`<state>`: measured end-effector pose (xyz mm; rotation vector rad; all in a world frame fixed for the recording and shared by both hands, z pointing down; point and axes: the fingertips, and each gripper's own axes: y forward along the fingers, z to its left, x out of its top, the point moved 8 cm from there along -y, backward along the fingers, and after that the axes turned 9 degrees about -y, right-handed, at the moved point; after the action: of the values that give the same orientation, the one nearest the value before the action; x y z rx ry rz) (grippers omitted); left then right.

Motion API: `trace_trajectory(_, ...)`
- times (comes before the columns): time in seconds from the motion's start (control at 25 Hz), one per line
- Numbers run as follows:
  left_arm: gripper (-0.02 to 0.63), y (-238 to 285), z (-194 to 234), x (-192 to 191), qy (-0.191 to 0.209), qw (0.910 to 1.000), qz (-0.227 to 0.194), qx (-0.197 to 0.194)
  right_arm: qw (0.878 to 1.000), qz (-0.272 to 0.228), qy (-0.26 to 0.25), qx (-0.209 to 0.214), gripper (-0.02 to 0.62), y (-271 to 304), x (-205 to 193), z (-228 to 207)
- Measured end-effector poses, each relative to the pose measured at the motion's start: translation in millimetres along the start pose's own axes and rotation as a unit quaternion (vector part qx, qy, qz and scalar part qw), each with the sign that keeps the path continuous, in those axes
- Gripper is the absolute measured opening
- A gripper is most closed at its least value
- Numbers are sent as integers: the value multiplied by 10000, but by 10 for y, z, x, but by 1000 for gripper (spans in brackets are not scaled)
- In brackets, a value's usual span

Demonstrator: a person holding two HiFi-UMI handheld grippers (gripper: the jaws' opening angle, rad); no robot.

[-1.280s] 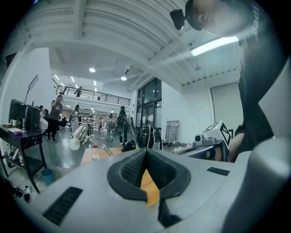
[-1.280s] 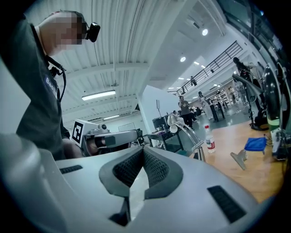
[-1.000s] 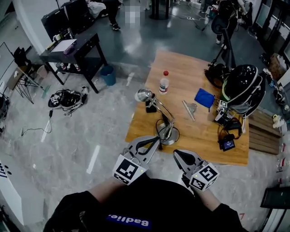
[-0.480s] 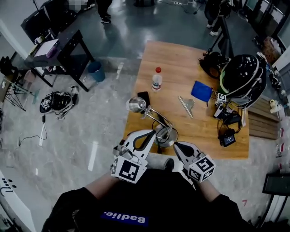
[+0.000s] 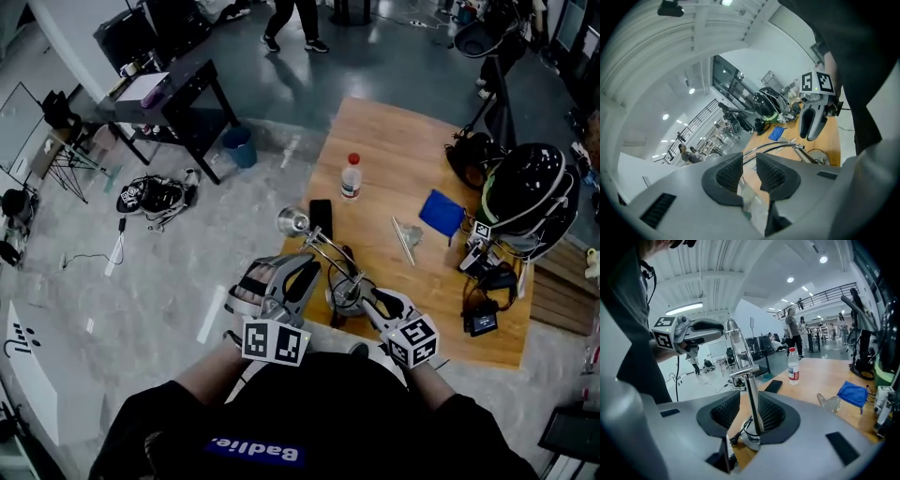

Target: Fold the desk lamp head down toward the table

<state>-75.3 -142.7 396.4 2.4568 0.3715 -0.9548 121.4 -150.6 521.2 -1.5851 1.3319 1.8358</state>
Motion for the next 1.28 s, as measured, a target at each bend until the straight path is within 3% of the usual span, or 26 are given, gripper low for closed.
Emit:
trace_trajectory(0.12,129,94,-31,-10,516,9982,287,95,9998,101,-121,114,140,84,-44,-60)
trace_trajectory(0.32,138,229,-68,-41,1391,9890,495,123,9979,320,-546,117,156,291,-111,-89)
trace_trajectory(0.52,137,297,-77,-37,1655,9847,499,200,9965,292,-778,80,155,446,-96,-93)
trace_trajectory(0.72,103,386,-79,-193,1491,9857,788,68,9967,71,-807,25,120,494,-59,-82)
trace_trajectory(1.0,75,536,-159,-547,767,9924,951,-137,9970,38,-768,-5,118,484,-112,-108)
trace_trajectory(1.28,44,788,-454,-957,139,9920,1081,-640,9974,170,-701,-2,118,490,-65,-92)
